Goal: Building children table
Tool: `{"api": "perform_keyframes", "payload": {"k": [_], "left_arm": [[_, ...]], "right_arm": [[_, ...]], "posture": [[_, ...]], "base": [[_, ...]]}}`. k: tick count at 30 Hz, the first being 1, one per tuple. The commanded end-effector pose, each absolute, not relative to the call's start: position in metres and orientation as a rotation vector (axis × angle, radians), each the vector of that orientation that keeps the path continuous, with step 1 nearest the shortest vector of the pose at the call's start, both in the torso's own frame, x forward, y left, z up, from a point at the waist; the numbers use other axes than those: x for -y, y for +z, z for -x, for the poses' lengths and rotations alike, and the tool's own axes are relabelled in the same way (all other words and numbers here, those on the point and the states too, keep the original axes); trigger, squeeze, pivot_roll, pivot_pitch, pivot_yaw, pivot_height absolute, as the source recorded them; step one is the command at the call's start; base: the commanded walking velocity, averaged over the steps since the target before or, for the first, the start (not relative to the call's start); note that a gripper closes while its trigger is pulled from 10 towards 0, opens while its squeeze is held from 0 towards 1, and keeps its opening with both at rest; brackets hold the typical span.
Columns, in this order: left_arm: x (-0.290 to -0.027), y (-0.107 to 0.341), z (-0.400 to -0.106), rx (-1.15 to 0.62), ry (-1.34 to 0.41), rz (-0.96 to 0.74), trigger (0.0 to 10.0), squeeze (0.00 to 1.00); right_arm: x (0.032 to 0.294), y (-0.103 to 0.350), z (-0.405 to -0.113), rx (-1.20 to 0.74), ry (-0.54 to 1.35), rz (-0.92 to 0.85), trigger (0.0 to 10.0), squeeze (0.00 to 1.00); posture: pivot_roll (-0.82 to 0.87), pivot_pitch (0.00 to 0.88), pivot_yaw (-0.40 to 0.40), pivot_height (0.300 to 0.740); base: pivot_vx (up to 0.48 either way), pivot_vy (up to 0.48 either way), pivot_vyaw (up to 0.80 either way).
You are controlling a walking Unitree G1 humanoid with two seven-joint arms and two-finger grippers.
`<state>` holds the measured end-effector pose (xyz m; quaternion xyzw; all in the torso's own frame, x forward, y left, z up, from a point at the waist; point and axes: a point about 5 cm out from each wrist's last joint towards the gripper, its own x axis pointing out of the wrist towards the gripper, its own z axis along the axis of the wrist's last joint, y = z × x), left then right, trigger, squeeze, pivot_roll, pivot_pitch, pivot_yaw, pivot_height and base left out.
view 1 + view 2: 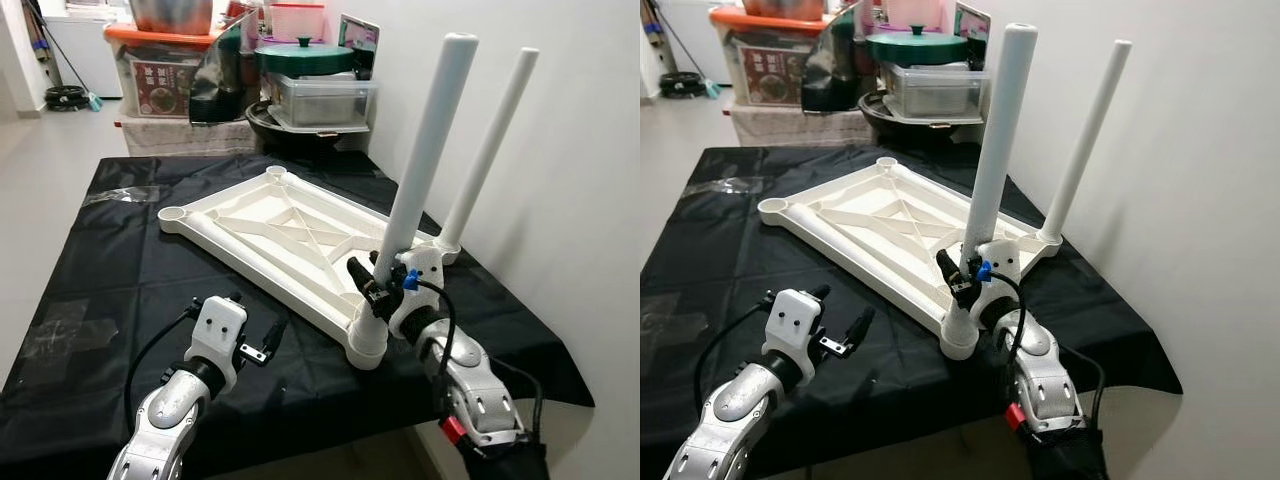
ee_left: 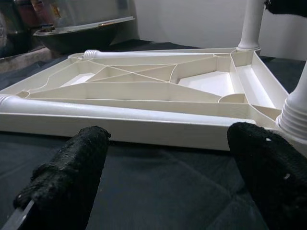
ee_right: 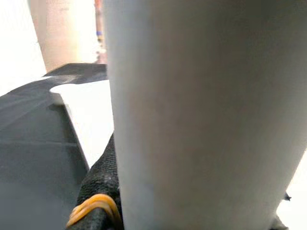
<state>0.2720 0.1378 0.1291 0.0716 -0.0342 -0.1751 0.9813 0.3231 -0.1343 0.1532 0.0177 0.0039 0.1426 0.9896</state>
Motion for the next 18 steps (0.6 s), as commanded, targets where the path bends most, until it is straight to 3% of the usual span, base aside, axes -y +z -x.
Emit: {"api": "perform_keyframes", "payload": {"k": [1,9,18], "left_arm": [[-0.1378,0.1282,-0.273,0.068,-0.35,-0.164,10.0,0.0],[-0.1405,0.1277,-0.2745,0.067,-0.33,-0.172,10.0,0.0],[-0.1434,0.1262,-0.2775,0.059,-0.302,-0.191,10.0,0.0]], "right_arm": [[0.164,0.1094,-0.3172,-0.231,0.067,0.022,10.0,0.0],[0.172,0.106,-0.3154,-0.263,-0.15,0.031,10.0,0.0],[0.1646,0.0999,-0.3138,-0.293,-0.248,0.0,10.0,0.0]], "posture": [[0.08,0.0,-0.096,0.74],[0.09,0.0,-0.1,0.74],[0.09,0.0,-0.101,0.74]], "base": [[0.0,0.0,0.0],[0.0,0.0,0.0],[0.0,0.0,0.0]]}}
